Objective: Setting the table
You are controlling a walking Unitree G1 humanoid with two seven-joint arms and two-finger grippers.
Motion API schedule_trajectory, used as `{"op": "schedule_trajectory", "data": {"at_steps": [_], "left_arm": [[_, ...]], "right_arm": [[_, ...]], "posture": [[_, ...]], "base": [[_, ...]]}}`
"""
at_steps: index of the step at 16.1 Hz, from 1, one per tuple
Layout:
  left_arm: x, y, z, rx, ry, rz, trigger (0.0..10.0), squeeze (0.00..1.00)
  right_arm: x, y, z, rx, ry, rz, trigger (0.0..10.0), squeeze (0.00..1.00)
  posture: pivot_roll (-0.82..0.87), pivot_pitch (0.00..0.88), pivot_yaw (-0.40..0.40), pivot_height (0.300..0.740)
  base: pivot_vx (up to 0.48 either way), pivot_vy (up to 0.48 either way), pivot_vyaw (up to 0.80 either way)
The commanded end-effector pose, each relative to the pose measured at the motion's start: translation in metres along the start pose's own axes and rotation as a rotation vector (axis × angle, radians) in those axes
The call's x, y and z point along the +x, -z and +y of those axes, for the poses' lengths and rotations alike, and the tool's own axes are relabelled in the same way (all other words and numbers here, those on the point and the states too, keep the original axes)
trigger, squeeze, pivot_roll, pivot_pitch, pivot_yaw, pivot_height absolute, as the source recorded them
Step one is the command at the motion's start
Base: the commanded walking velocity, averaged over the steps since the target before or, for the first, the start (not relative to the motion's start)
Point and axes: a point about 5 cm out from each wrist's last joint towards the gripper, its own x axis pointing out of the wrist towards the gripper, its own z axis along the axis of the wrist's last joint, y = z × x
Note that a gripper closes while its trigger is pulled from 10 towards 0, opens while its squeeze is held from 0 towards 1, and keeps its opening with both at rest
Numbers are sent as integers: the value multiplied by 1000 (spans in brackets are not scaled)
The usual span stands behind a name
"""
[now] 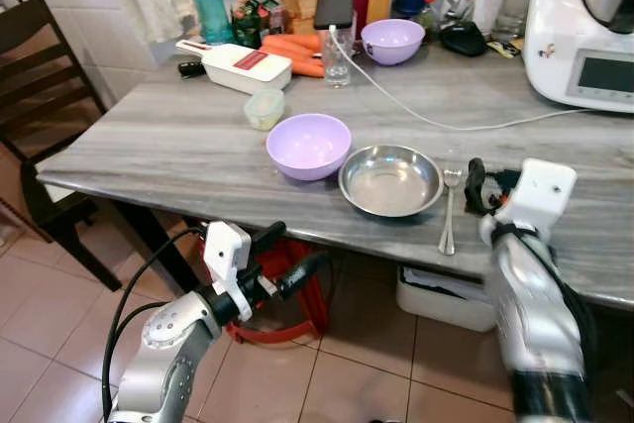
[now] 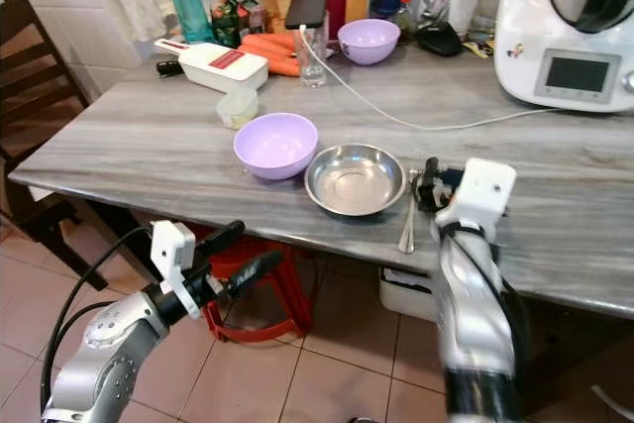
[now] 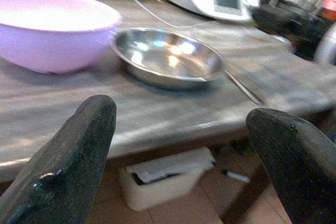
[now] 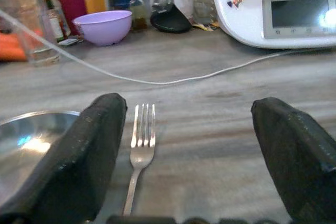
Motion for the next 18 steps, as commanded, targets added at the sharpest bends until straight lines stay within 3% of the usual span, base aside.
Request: {"op": "schedule_trajectory", "data": {"at_steps": [1,2,4,7,8,9,11,14,18], "left_arm": [[0,-7,14,56,-122,-30,10000,0],[0,-7,17,60,-156,-28,10000,0],[-1,-10,34,118,-342,-22,10000,0],[-7,-13,47,180,-517,-21,10000,0],[-14,-14,54,214,-611,-30,10000,0],[-20,-14,57,239,-661,-29,10000,0],[-37,-10,61,296,-783,-21,10000,0],[-49,-1,58,286,-818,0,10000,0],[-43,1,57,300,-826,8,10000,0]], "right_arm": [[-8,-4,1,-8,-25,-17,10000,1000],[-10,-3,1,-7,-31,-10,10000,1000],[-26,5,0,0,-51,28,10000,1000],[-40,4,-4,-49,-102,1,10000,969],[-47,7,-11,-64,-104,15,10000,137],[-51,10,-16,-67,-99,29,10000,0],[-57,11,-22,-78,-104,37,10000,0],[-58,12,-21,-79,-117,44,10000,0],[-56,12,-15,-47,-131,38,10000,0]], "posture": [[-133,54,94,740],[-133,54,94,740],[-134,51,90,740],[-134,45,89,740],[-134,45,89,740],[-133,42,93,740],[-128,34,89,740],[-119,26,83,740],[-116,21,82,740]], "base": [[0,0,0],[0,0,0],[0,0,0],[0,0,0],[0,0,0],[0,0,0],[0,0,0],[0,0,0],[0,0,-442]]}}
